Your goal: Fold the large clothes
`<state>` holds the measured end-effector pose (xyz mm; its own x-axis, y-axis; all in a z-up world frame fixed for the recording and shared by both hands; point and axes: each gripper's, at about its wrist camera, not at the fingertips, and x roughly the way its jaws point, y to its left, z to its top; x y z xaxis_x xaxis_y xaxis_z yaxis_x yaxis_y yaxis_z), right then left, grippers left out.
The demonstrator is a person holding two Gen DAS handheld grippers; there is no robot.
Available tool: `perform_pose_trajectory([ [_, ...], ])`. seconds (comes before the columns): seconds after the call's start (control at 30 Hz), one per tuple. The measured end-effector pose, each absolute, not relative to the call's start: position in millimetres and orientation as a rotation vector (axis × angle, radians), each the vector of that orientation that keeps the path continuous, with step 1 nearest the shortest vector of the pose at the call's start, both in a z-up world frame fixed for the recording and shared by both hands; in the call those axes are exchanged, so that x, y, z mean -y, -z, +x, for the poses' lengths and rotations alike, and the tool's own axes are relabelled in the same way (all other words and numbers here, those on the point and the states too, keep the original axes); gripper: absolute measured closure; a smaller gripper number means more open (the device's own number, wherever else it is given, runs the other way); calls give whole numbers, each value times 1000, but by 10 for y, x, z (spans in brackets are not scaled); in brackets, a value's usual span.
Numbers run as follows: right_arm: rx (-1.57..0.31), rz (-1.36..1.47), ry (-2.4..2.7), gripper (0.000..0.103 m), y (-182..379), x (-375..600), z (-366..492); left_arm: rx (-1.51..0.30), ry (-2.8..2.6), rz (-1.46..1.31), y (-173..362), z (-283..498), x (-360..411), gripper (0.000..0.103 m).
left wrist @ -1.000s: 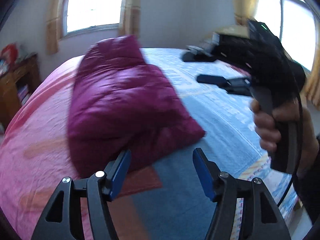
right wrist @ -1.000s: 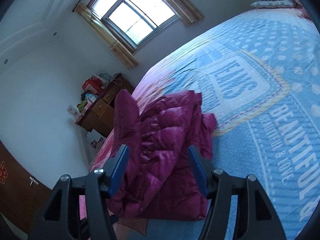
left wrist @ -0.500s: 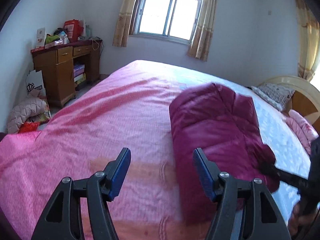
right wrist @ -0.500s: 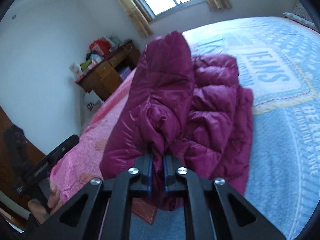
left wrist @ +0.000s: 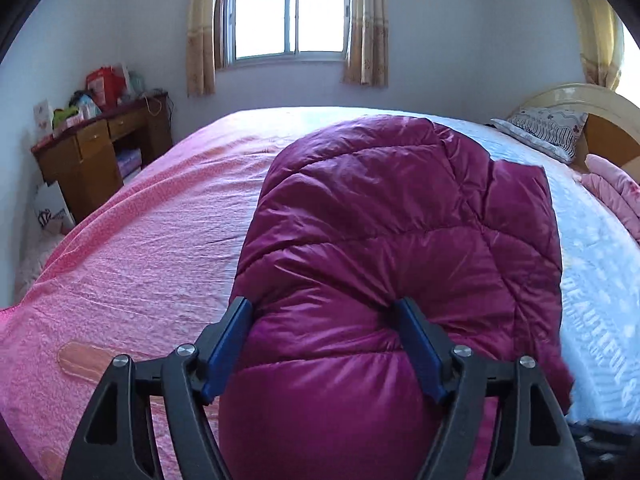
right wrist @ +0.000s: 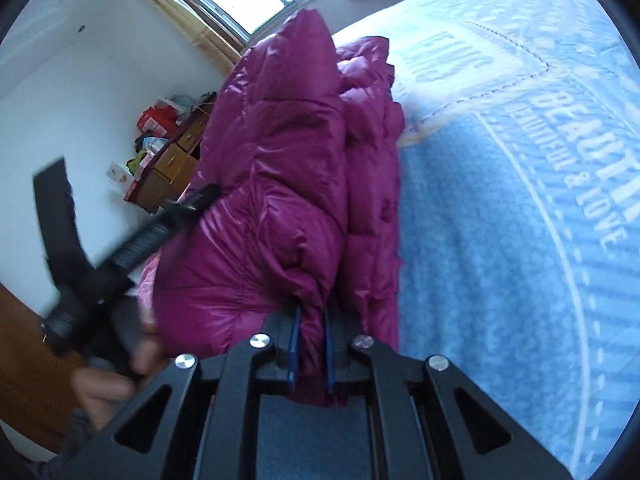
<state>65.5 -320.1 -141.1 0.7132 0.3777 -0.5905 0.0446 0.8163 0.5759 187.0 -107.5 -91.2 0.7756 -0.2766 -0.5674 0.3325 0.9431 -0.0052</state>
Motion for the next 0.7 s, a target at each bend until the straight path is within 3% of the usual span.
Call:
perform_pose_trajectory([
  [0.07,-708,521,-140,76,1180,3294,555,-588,342,92,944,1850,1040,27],
  [0.17,-545,393,-10,75,724,3323,523,-598,355,61,958,1878,1004,26],
  [0.3,-522,236,-41,75,415,3111,1084,-598,353,71,964,1882,1013,25],
  [0.43,-613,174,-22,80,599,3041,1763,-607,354,68,953,1904,1055,25],
  [0.53,-752,239,11,86,1103,3206,2084,-618,369,82,931,1927,1076,24],
  [0.7,-712,320,-26,87,1284,3345,2026,-725,451,123,610,2003,991,24],
])
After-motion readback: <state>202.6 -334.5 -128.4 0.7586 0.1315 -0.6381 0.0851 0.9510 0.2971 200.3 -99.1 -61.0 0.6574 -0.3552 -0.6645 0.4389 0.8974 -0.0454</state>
